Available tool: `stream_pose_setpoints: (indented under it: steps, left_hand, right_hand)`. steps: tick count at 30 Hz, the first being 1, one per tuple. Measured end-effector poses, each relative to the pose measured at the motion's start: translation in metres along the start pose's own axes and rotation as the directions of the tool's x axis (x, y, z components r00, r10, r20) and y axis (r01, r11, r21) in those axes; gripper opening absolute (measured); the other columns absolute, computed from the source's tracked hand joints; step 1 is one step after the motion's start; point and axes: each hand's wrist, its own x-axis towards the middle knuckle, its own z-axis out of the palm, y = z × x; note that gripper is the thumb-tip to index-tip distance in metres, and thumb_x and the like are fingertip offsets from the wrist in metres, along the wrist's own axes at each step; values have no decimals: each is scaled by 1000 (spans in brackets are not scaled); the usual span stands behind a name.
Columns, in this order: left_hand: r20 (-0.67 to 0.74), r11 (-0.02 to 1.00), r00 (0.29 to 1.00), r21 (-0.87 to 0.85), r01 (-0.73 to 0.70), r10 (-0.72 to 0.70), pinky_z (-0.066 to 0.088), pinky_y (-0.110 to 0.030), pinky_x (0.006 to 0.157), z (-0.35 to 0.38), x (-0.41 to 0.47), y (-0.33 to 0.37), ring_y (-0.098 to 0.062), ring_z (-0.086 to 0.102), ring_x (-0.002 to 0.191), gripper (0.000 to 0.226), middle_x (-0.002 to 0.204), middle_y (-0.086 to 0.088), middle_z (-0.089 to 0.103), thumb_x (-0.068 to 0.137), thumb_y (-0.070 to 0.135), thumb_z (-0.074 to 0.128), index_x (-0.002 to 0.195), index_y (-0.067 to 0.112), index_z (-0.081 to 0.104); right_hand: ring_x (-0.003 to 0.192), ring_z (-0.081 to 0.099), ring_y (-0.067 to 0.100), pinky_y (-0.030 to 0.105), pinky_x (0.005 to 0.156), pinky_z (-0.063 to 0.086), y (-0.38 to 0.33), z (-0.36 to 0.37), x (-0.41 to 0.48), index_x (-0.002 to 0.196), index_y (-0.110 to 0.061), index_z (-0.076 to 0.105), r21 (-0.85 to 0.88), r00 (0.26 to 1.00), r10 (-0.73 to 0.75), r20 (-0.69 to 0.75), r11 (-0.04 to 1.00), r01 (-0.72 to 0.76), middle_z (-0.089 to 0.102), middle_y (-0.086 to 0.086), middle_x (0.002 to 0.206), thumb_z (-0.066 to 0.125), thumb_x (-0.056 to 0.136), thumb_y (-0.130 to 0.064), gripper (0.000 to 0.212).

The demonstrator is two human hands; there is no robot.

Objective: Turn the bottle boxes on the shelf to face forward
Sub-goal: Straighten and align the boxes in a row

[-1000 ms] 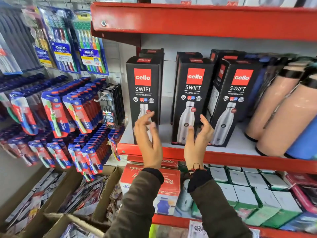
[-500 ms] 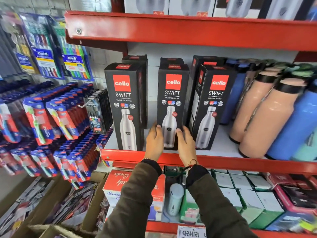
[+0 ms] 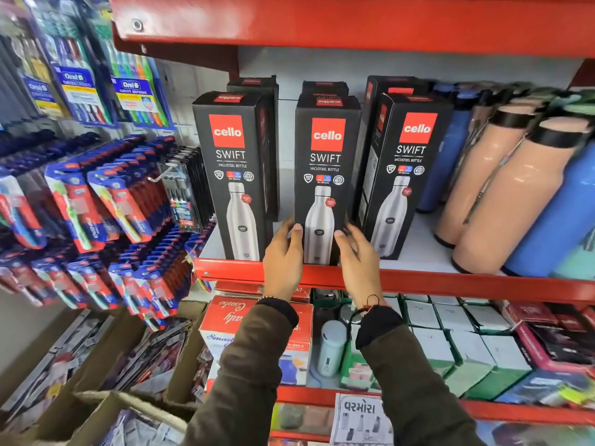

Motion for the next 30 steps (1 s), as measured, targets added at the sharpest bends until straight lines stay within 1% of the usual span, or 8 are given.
stream_pose_setpoints:
  steps: [5,9,13,17,20,22,27,30]
  left_hand:
    - [-5,999,1000,34,-18,18,28,-21,104,-1,-3,2,-15,48,141,49,153,-2,55,106,41,45,150,19,50]
    - [3,999,999,-16,-40,40,33,-20,105,-1,-7,4,-5,47,134,47,153,-2,54,107,36,45,150,18,49]
    - [-205,969,962,-133,-208,179,45,-36,115,11,-25,2,-9,54,134,39,144,6,58,106,17,48,144,17,53]
    - [-376,893,845,-86,-441,381,48,-45,104,36,-44,-2,-20,59,120,30,129,12,61,106,16,46,132,21,57]
    - [-312,846,816,-66,-529,486,51,-42,98,61,-53,1,-20,63,115,29,124,9,64,106,14,45,129,21,62]
    - [-230,835,829,-100,-541,510,51,-36,102,78,-56,5,-17,64,120,33,127,7,66,107,11,44,132,20,63]
    - [28,896,905,-160,-414,423,31,-20,121,119,-54,18,-5,39,150,44,158,8,46,109,15,41,153,14,46]
    - [63,953,959,-151,-264,276,15,-12,122,140,-41,26,0,21,153,51,167,5,26,110,15,37,160,11,27]
  right_hand:
    - [115,59,0,4,90,38,-2,-3,-3,137,-28,57,-26,1000,-18,9,1000,18,63,-14,117,55,101,-37,38]
    - [116,60,4,16,95,42,-3,-7,-4,134,-29,58,-45,1000,-16,25,999,17,65,-14,117,54,101,-39,35]
    - [108,64,5,19,89,49,0,-18,-7,119,-28,65,-43,998,-62,-18,997,61,67,-13,114,54,102,-31,20]
    - [97,67,3,13,79,49,6,-40,-12,110,-23,70,-26,960,-174,-218,985,173,74,-8,109,54,101,-19,18]
    - [94,62,-2,11,75,45,11,-63,-5,112,-31,65,-49,913,-215,-347,976,211,69,-4,113,56,100,-21,18]
    - [102,61,7,17,81,46,16,-78,5,121,-28,61,-50,914,-178,-365,984,172,65,2,120,57,100,-22,22]
    - [134,49,26,45,112,40,32,-103,34,146,-14,45,-86,976,-37,-216,996,19,53,7,147,55,102,-29,47]
    - [142,42,25,42,119,32,34,-111,49,152,-13,37,-77,996,20,-86,997,-27,44,9,156,52,103,-33,54]
